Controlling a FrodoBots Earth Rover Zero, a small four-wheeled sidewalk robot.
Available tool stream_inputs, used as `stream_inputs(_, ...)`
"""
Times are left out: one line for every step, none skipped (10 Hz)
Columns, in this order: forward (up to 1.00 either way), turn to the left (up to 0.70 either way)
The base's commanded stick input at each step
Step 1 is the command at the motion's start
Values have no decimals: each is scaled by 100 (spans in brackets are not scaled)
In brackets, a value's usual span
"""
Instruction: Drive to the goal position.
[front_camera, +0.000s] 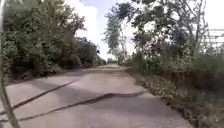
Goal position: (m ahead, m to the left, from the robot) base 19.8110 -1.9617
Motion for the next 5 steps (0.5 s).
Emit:
stream_inputs(70, -4)
stream_inputs(70, -4)
stream_inputs(70, -4)
stream_inputs(70, -4)
stream_inputs(70, -4)
